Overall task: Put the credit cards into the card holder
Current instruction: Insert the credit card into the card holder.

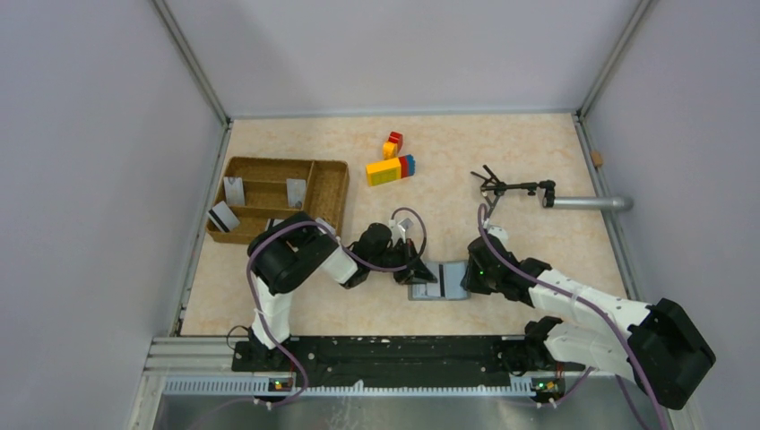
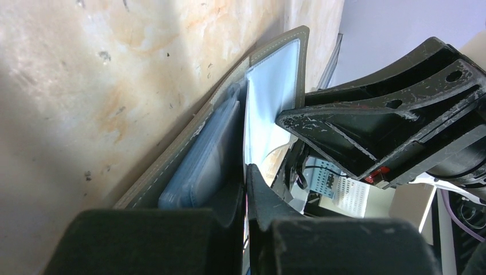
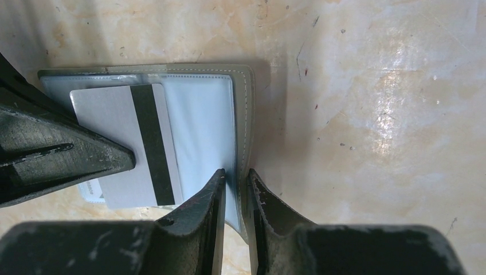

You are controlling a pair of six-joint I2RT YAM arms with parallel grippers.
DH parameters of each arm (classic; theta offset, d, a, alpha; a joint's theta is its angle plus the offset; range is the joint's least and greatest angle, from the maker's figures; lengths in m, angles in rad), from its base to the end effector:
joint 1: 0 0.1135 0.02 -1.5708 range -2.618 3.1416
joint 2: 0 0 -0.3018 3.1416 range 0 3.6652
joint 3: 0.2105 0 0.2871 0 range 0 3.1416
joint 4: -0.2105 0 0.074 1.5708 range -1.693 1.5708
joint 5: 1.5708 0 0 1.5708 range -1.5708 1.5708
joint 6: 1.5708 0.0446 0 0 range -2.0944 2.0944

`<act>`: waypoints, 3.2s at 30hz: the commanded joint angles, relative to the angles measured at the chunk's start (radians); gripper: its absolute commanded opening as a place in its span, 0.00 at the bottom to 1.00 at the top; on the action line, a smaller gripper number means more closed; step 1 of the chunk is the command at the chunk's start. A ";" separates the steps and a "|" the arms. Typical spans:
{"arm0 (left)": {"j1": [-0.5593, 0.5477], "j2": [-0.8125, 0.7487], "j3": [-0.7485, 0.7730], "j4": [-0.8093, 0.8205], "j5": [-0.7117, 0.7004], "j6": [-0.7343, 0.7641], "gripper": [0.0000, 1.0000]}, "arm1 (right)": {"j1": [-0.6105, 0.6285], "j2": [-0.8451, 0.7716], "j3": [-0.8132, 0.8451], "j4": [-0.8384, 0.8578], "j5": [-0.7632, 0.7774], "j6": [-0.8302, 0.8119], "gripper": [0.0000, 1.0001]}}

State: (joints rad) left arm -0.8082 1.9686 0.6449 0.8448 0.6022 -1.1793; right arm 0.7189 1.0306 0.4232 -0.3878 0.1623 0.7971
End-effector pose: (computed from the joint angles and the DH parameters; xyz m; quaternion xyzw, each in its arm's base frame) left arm 0.2318 -0.2792 0.0831 0.0008 0.8306 -0.5539 0.0581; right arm 0.1506 0.1222 0.1623 0.0604 0.9541 0.1380 0.2589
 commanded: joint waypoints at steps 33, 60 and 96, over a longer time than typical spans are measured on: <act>-0.003 0.014 -0.073 0.000 -0.104 0.037 0.00 | -0.001 -0.010 -0.003 -0.006 0.017 0.004 0.16; -0.040 0.103 -0.013 0.069 -0.068 -0.011 0.00 | -0.001 -0.013 0.000 0.014 0.005 0.005 0.16; -0.079 -0.087 0.169 -0.531 -0.253 0.233 0.39 | -0.001 -0.075 -0.006 -0.027 0.043 0.018 0.00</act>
State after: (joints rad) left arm -0.8928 1.9068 0.8120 0.4999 0.4492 -1.0389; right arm 0.7189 0.9798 0.4191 -0.3927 0.1600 0.8143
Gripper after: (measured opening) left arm 0.372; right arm 0.017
